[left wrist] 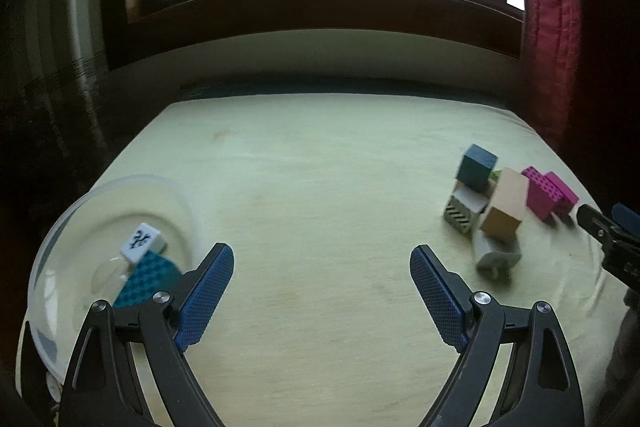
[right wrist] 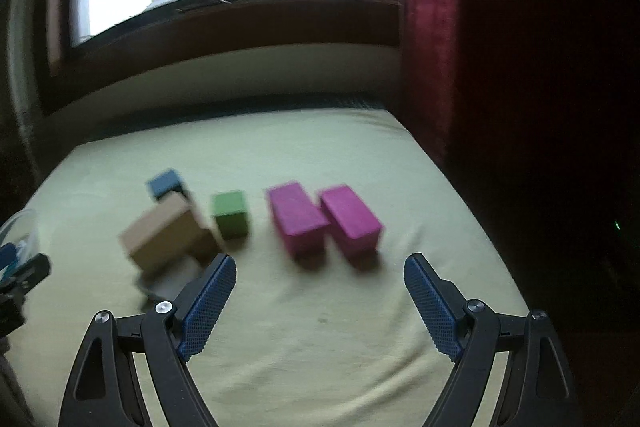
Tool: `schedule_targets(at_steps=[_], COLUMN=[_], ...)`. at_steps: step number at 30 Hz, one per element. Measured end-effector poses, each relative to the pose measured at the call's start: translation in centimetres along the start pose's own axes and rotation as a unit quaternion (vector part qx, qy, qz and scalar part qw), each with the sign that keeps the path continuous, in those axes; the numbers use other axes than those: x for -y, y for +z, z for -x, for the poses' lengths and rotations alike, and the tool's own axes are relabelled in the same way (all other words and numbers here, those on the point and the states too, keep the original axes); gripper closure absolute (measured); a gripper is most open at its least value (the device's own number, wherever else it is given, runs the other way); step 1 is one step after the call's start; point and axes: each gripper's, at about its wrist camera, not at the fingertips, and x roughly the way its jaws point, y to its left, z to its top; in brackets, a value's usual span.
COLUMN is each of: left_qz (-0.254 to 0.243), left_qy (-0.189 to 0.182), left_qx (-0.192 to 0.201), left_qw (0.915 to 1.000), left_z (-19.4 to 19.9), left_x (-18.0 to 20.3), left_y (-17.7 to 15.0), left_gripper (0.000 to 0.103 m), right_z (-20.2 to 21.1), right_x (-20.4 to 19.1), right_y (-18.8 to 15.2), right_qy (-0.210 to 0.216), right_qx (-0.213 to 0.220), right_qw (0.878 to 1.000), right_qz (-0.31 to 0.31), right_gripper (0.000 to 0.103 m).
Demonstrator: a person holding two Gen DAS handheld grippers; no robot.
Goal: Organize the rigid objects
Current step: 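Move both open tools away from the container toward the block pile, then grasp the light wooden block with the left tool while the right approaches the pink blocks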
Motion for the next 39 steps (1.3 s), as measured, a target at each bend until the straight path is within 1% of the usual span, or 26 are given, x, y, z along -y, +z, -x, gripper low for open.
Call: schedule_targets(at_steps=[4,9,10,11,13,17,20,21,23,25,26,29,33,39], left_qz=[-0.008,-0.023,-0.027,-0.035,-0.041,-0.049,-0.053,-0.053,-0.055,-0.056,-0.057,-0.059,-0.061,-0.076], left_qy=[-0.018,-0.037,-0.04,-0.035,-0.043,-0.052,-0.059,-0.061,-0.066,-0.073,-0.077,-0.081,-0.093,-0.104], left_qx=[-0.006,-0.015,-0.017,-0.017,-0.022,-0.029,-0.031,-0.033,-0.035,-0.038,-0.039,-0.04,-0.039,-0.033], left_qw=[0.9998,0.9989,0.9987,0.9986,0.998,0.9971,0.9964,0.9962,0.9957,0.995,0.9946,0.9942,0.9931,0.9912], left_z=[-0.3,-0.8,-0.9,-1.0,-1.3,-1.6,-1.9,-2.0,-2.2,-2.5,-2.6,-2.9,-3.4,-3.5], left_x=[1.4,3.4,3.8,4.1,4.8,5.6,6.2,6.4,6.7,7.1,7.3,7.6,8.5,10.2], left_y=[0.2,0.6,0.7,0.7,0.9,0.9,1.1,1.1,1.3,1.5,1.6,1.8,2.4,3.0], left_gripper=[0.012,0.012,0.012,0.012,0.012,0.012,0.012,0.012,0.012,0.012,0.012,0.012,0.012,0.012], right_z=[-1.3,-2.5,-2.7,-2.9,-3.3,-4.6,-6.0,-6.3,-7.0,-7.6,-7.7,-7.8,-7.8,-8.0], right_x=[1.6,3.1,3.3,3.5,3.5,3.4,3.1,3.1,2.9,2.8,2.9,3.0,3.2,3.7], right_y=[-0.1,0.3,0.5,0.7,1.1,2.0,2.5,2.6,2.6,2.4,2.3,2.1,1.9,1.8], right_qy=[-0.012,-0.019,-0.017,-0.015,-0.016,-0.004,-0.003,-0.002,0.004,0.018,0.023,0.034,0.039,0.046], right_qx=[-0.026,-0.044,-0.046,-0.047,-0.049,-0.053,-0.055,-0.057,-0.061,-0.074,-0.076,-0.077,-0.077,-0.076], right_qw=[0.999,0.999,0.998,0.998,0.998,0.998,0.998,0.998,0.998,0.997,0.997,0.996,0.996,0.996], right_qz=[-0.019,-0.025,-0.026,-0.027,-0.024,-0.014,-0.003,-0.002,-0.001,0.0,-0.001,-0.004,-0.008,-0.017], right_gripper=[0.02,0.035,0.035,0.036,0.037,0.038,0.038,0.039,0.044,0.052,0.058,0.064,0.065,0.065])
